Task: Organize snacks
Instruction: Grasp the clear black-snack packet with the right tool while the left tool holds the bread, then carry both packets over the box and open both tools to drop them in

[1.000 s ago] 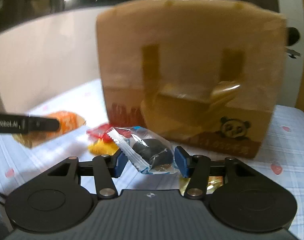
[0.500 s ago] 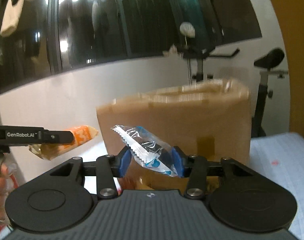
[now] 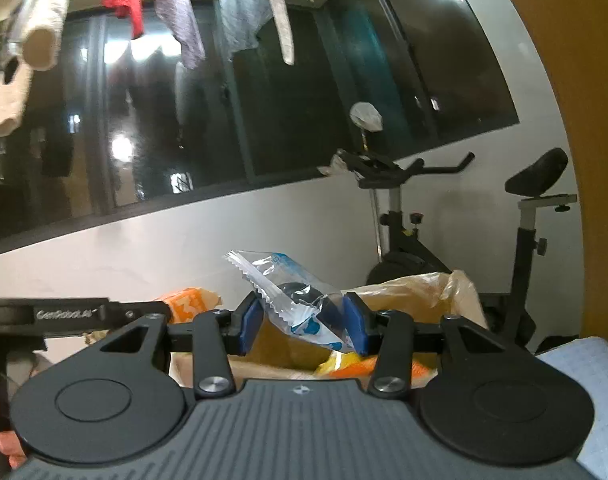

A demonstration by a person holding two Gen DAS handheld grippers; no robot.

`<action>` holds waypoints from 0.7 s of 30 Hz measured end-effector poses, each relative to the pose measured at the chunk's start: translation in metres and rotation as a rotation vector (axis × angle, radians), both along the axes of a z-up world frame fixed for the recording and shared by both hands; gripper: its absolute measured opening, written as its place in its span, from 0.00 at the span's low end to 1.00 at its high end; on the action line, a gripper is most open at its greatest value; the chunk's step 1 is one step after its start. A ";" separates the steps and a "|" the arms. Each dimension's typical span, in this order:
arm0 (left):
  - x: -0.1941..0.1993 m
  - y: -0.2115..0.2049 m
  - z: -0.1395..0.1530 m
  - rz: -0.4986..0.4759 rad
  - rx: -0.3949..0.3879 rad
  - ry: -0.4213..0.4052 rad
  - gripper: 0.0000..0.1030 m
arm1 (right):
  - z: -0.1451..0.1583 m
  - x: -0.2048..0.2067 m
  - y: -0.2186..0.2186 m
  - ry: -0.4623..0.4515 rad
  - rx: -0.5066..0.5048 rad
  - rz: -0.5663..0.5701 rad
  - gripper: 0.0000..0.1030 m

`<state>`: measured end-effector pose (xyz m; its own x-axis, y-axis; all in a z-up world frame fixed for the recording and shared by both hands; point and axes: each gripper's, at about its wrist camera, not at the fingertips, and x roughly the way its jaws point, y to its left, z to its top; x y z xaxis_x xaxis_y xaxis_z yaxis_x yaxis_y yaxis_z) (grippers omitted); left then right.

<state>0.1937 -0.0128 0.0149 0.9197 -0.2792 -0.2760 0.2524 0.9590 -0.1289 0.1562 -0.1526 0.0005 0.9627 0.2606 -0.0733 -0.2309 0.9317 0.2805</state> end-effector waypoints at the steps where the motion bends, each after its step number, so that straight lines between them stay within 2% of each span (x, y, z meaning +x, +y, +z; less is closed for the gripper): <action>1: 0.008 -0.002 -0.001 -0.004 0.000 0.010 0.39 | 0.002 0.012 -0.004 0.015 -0.003 -0.013 0.45; 4: 0.042 -0.013 -0.007 -0.013 0.025 0.044 0.39 | -0.001 0.046 -0.015 0.081 -0.014 -0.051 0.45; 9: 0.085 -0.027 -0.020 -0.047 0.116 0.107 0.40 | -0.010 0.097 -0.026 0.233 -0.024 -0.128 0.46; 12: 0.099 -0.027 -0.028 -0.086 0.147 0.166 0.41 | -0.018 0.110 -0.028 0.296 -0.039 -0.173 0.49; 13: 0.101 -0.025 -0.030 -0.080 0.157 0.174 0.45 | -0.021 0.112 -0.029 0.312 -0.040 -0.183 0.53; 15: 0.103 -0.021 -0.030 -0.058 0.174 0.176 0.53 | -0.023 0.110 -0.033 0.314 -0.026 -0.187 0.60; 16: 0.101 -0.017 -0.029 -0.051 0.170 0.173 0.53 | -0.023 0.108 -0.035 0.305 -0.021 -0.187 0.66; 21: 0.083 -0.002 -0.018 -0.054 0.141 0.149 0.53 | -0.011 0.089 -0.041 0.258 -0.013 -0.185 0.67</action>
